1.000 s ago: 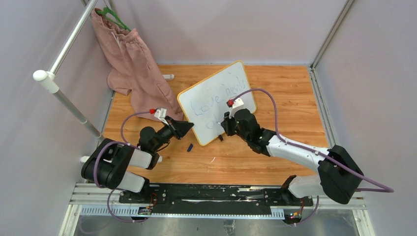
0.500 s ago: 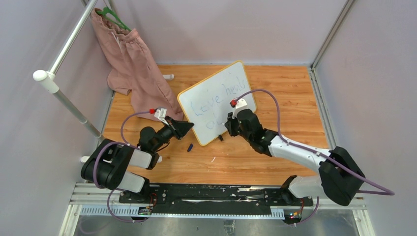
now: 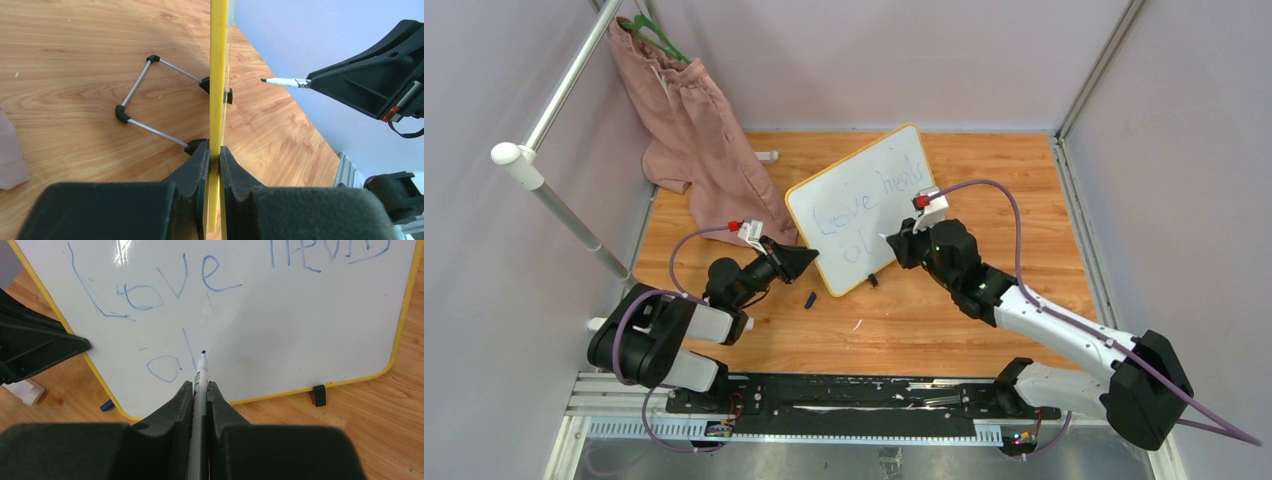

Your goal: Write a sentence on the whiteboard

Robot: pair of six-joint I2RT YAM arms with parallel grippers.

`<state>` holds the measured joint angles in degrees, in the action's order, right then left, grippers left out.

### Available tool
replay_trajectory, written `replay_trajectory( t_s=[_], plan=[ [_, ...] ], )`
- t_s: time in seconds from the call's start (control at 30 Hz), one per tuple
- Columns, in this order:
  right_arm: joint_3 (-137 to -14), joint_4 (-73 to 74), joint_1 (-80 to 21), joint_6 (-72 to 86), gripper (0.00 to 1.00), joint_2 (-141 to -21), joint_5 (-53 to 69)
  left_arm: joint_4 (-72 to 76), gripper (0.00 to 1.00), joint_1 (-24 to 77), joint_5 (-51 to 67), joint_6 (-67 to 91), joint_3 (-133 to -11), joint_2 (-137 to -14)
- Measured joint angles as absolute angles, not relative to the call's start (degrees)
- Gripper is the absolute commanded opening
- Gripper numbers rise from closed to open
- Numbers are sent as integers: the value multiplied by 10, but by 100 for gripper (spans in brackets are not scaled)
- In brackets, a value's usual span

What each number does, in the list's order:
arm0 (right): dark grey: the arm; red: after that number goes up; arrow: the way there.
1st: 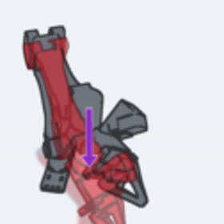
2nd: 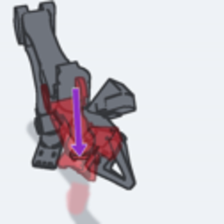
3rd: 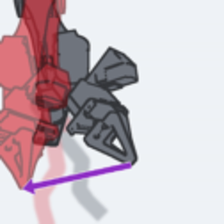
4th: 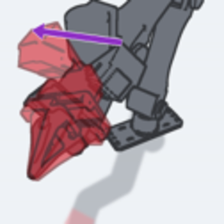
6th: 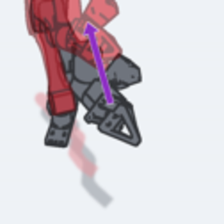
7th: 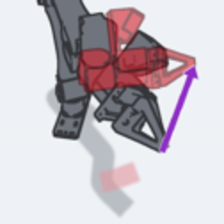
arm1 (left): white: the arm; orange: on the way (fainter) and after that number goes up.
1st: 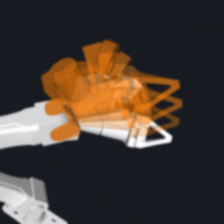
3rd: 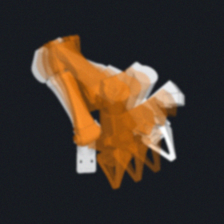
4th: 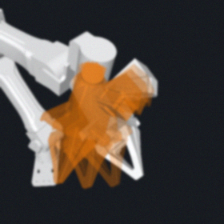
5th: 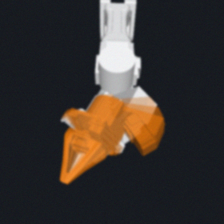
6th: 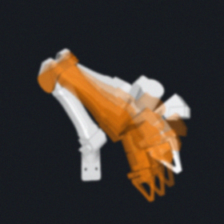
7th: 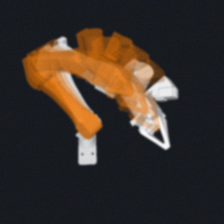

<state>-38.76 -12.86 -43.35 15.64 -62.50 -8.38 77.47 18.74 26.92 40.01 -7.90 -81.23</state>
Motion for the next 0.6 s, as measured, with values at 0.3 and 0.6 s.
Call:
replay_trajectory(
  t_s=[0.3,0.6],
  plan=[
    [-404,-129,-433,156,0,-661,-77,773,0,189,269,400,-79,-808],
    [-424,-145,-420,166,0,-699,-70,772,0,189,269,400,-79,-808]
  ],
)
